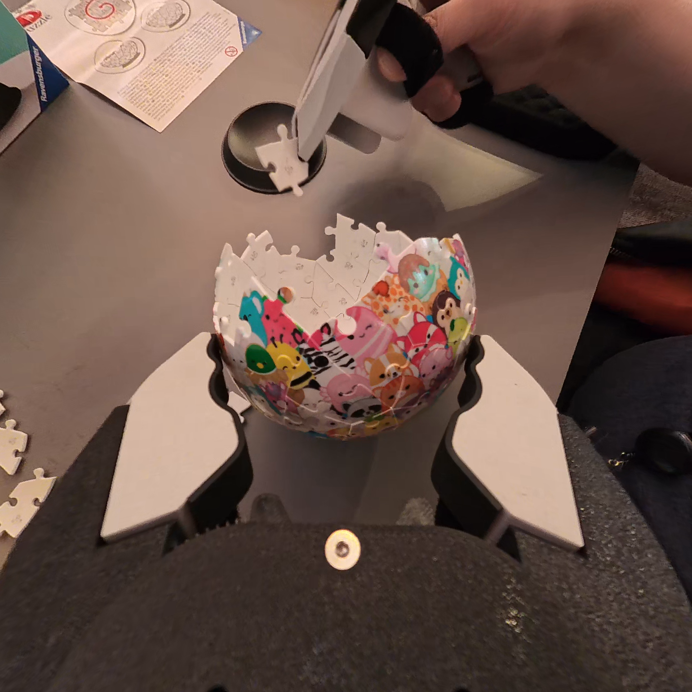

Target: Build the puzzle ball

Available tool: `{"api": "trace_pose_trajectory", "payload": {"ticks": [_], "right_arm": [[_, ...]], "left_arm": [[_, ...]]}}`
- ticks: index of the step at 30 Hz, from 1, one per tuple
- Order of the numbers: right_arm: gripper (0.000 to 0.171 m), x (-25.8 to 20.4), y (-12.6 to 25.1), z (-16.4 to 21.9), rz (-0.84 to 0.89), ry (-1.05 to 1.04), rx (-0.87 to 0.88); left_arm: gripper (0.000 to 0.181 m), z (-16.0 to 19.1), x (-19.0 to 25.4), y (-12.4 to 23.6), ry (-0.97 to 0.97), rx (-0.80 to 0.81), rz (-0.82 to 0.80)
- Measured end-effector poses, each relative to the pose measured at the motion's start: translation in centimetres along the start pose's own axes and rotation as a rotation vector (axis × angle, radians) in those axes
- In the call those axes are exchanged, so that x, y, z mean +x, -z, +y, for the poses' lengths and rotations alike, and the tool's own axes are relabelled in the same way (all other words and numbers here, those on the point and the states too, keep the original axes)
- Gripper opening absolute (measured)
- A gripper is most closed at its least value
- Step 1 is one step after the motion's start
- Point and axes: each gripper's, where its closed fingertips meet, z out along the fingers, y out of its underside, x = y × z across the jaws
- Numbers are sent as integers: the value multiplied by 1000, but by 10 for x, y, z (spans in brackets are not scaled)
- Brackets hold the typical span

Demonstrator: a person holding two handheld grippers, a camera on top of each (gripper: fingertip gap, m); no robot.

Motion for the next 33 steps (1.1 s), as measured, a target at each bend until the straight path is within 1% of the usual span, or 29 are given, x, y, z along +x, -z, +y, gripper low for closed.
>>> {"api": "trace_pose_trajectory", "payload": {"ticks": [10, 14, 26, 33], "right_arm": [[3, 7, 3, 2, 22, -27, 47], [3, 9, 2, 5, 0, -59, 36], [3, 9, -5, 13, 18, -16, -32], [3, 9, -5, 14, 13, -21, -29]], "left_arm": [[121, 1, -2, 0, 6, -3, 11], [121, 3, -4, 1, 5, -7, 6], [121, -1, -3, -1, -10, -8, 4], [120, 1, -4, 0, 3, 1, 4]]}}
